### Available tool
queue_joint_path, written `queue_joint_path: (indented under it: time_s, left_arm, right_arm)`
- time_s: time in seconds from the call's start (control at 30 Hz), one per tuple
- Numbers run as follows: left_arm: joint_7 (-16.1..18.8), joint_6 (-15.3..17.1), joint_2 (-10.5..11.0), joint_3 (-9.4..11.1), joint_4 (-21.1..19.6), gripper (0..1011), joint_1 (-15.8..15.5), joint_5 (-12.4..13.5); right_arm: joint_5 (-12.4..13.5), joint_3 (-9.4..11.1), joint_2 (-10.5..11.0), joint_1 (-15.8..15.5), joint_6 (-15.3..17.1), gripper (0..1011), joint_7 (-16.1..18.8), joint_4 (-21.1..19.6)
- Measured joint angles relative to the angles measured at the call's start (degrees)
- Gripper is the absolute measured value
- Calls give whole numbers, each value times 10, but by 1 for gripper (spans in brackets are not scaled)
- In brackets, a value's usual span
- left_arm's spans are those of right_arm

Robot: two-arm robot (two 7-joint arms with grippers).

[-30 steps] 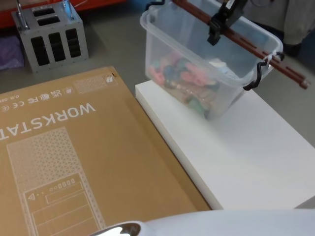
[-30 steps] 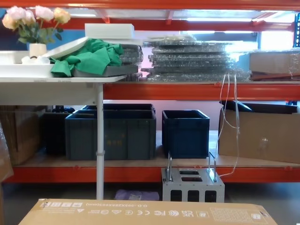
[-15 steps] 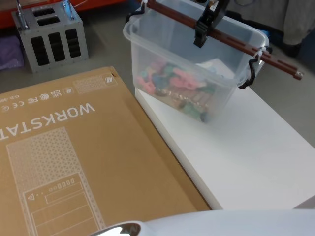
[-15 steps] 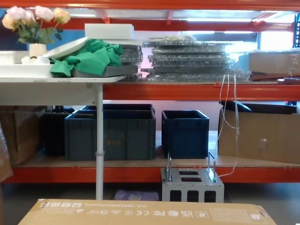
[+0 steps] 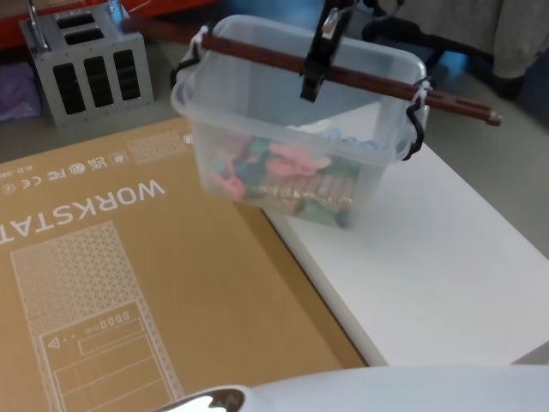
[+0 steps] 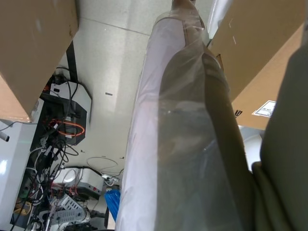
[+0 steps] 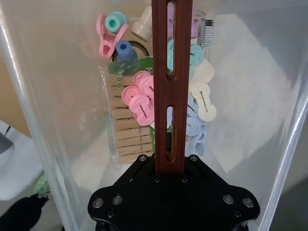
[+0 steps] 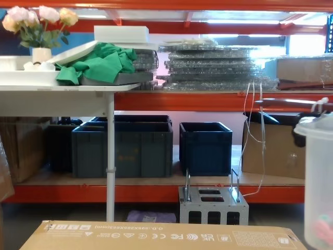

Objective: Use one hand to grasp the basket and place it at the designated location.

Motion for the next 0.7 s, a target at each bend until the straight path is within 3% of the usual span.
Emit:
queue_joint_path:
  time_s: [0.33, 0.7]
  left_arm:
    - [0, 0, 0, 0, 0, 0, 0, 0]
    - [0, 0, 0, 0, 0, 0, 0, 0]
  right_arm:
    - [-5, -37, -31, 12, -53, 0, 18, -57]
    - [-2, -55, -34, 17, -55, 0, 18, -95]
